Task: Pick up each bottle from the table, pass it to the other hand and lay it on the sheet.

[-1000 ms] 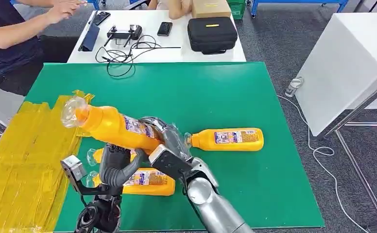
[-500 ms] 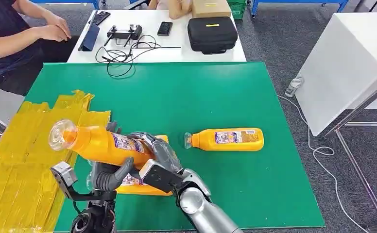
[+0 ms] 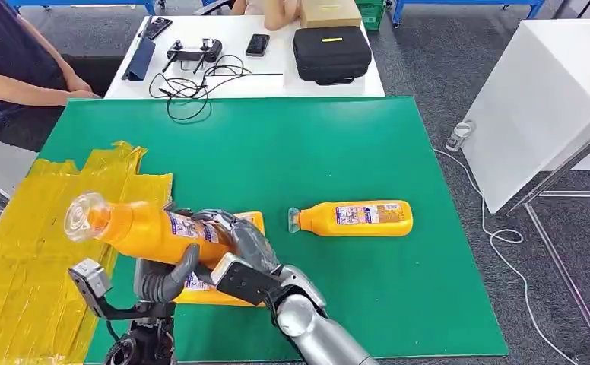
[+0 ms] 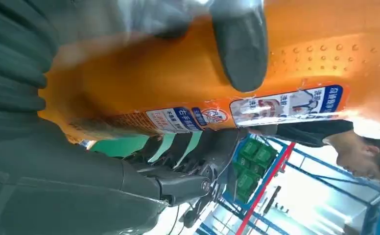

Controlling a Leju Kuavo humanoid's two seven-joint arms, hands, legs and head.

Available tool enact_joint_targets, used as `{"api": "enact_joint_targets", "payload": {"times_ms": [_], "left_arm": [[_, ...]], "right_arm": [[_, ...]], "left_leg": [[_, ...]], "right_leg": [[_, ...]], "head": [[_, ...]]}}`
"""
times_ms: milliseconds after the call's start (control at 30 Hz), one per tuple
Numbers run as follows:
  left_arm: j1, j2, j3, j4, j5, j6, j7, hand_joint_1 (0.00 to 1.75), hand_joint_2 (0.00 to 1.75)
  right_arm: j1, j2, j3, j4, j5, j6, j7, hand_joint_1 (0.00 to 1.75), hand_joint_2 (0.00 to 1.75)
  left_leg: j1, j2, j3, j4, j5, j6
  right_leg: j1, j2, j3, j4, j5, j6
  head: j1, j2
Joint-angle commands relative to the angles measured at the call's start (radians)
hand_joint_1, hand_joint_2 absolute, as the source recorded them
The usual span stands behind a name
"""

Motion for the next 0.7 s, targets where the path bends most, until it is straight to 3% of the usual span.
{"api": "enact_joint_targets", "payload": {"times_ms": [33,300,333,367,533,700], "left_arm": [[-0.037,-0.006,-0.032,-0.019,-0.005,-0.008,0.008,1.75,1.75],[-0.027,-0.026,-0.005,-0.039,-0.024,-0.017,0.019,1.75,1.75],[-0.024,-0.027,0.0,-0.043,-0.025,-0.018,0.019,1.75,1.75],[-0.021,-0.028,0.006,-0.047,-0.025,-0.018,0.019,1.75,1.75],[0.004,-0.029,0.065,-0.072,-0.037,-0.027,0.025,1.75,1.75],[0.003,-0.031,0.065,-0.071,-0.037,-0.028,0.025,1.75,1.75]], "right_arm": [[-0.034,-0.002,0.067,0.092,0.005,0.025,0.012,1.75,1.75],[-0.043,-0.001,0.068,0.115,0.002,0.003,0.0,1.75,1.75],[-0.042,-0.004,0.055,0.109,-0.013,0.012,0.001,0.0,1.75],[-0.043,-0.011,0.056,0.102,-0.005,-0.002,0.02,0.0,0.0],[0.034,-0.091,0.013,-0.107,-0.015,-0.002,0.022,0.0,0.0],[0.037,-0.091,0.013,-0.109,-0.015,-0.001,0.023,0.0,0.0]], "left_leg": [[0.0,-0.001,-0.001,0.0,0.0,0.0],[0.001,-0.002,-0.001,0.001,0.0,-0.001],[0.0,-0.002,0.0,0.001,0.0,-0.001],[0.0,-0.002,0.0,0.0,0.0,-0.001],[0.001,-0.002,0.0,0.0,0.0,0.0],[0.0,-0.001,0.0,0.0,0.0,-0.001]], "right_leg": [[0.0,-0.002,0.0,0.0,0.0,0.001],[0.001,-0.004,0.001,0.0,-0.001,0.002],[0.0,-0.004,0.001,0.001,-0.001,0.002],[0.0,-0.003,0.001,0.0,0.0,0.001],[0.001,-0.003,0.001,-0.001,0.0,0.001],[0.0,-0.003,0.001,0.0,0.0,0.002]], "head": [[0.0,0.0],[0.0,0.0],[0.0,0.0],[0.0,0.0],[0.0,0.0],[0.0,0.0]]}}
